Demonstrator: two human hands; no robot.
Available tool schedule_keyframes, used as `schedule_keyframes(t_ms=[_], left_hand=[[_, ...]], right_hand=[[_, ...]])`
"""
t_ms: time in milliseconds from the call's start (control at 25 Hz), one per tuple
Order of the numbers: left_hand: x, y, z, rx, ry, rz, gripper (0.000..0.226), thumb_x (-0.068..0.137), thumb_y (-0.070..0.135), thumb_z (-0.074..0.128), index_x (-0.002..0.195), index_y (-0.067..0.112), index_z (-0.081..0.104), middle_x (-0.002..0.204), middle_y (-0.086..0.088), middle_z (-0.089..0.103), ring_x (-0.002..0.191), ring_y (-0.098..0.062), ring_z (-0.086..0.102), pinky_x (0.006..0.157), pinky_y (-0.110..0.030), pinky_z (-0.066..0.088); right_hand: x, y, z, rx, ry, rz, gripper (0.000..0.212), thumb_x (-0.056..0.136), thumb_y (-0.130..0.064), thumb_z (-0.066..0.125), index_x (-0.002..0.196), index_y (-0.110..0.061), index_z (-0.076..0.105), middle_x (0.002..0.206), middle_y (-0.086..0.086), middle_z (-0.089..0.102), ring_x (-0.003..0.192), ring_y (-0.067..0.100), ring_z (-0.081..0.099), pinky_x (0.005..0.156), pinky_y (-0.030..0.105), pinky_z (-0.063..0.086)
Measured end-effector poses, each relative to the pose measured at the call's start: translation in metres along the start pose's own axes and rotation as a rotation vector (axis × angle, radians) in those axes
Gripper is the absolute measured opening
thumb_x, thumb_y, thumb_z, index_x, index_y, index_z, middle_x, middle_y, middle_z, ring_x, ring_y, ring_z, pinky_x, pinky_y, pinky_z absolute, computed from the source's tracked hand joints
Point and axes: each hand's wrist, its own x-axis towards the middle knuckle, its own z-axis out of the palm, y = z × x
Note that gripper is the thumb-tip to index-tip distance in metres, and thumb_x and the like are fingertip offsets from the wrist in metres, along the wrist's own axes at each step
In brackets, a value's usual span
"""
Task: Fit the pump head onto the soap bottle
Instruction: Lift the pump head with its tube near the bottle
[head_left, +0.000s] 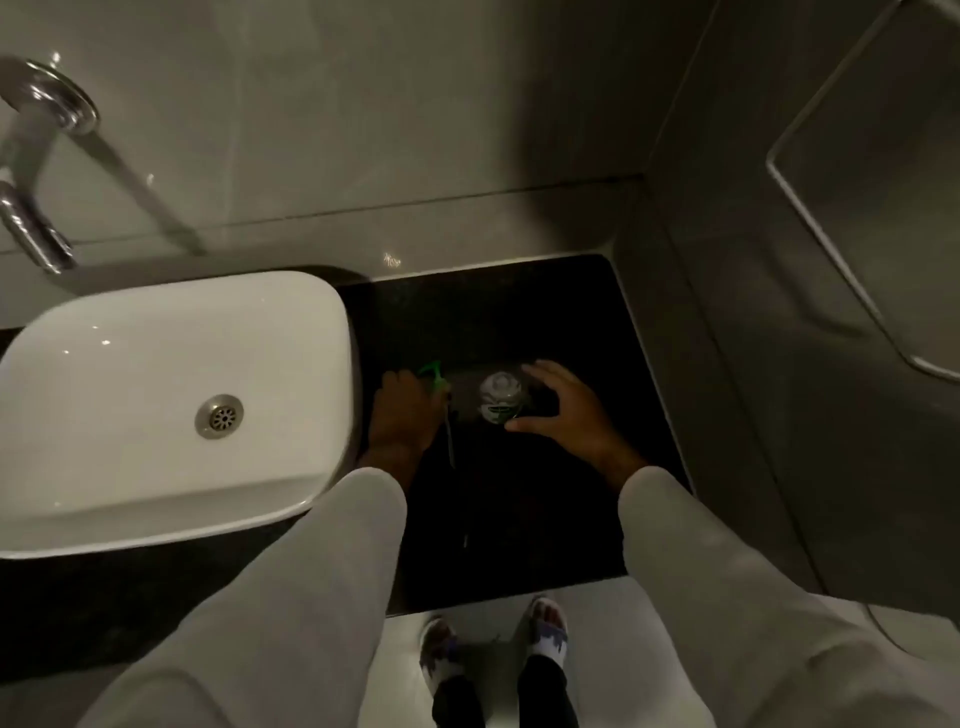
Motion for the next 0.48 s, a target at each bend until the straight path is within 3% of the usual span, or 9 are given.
schedule_keyframes(t_ms=[120,240,480], left_hand=[[0.012,0.000,0.008,0.094,0.061,-0.023,0.064,0.100,0.056,0.052,0.121,-0.005,0.058,0.129,-0.027,0.057,0.117,-0.045,0.058,0.100,-0.047,0.044],[0.019,0.003,0.010,0.022,0.027,-0.052,0.066,0.099,0.057,0.055,0.124,-0.004,0.060,0.133,-0.027,0.055,0.119,-0.046,0.057,0.103,-0.048,0.047],[0.036,0.003,0.018,-0.077,-0.058,-0.082,0.051,0.100,0.043,0.060,0.126,-0.001,0.066,0.132,-0.025,0.062,0.123,-0.044,0.061,0.103,-0.050,0.054]], right_hand=[[0.014,0.000,0.005,0.030,0.054,-0.034,0.077,0.067,-0.030,0.091,0.137,-0.020,0.061,0.158,0.002,0.039,0.149,0.024,0.033,0.123,0.042,0.032],[0.018,0.000,0.010,0.008,0.062,-0.035,0.062,0.071,-0.031,0.088,0.129,-0.017,0.068,0.158,0.004,0.041,0.150,0.026,0.029,0.123,0.049,0.029],[0.025,0.001,0.013,-0.033,0.058,-0.029,0.057,0.075,-0.029,0.086,0.127,-0.015,0.069,0.154,0.004,0.045,0.150,0.026,0.028,0.122,0.052,0.029]])
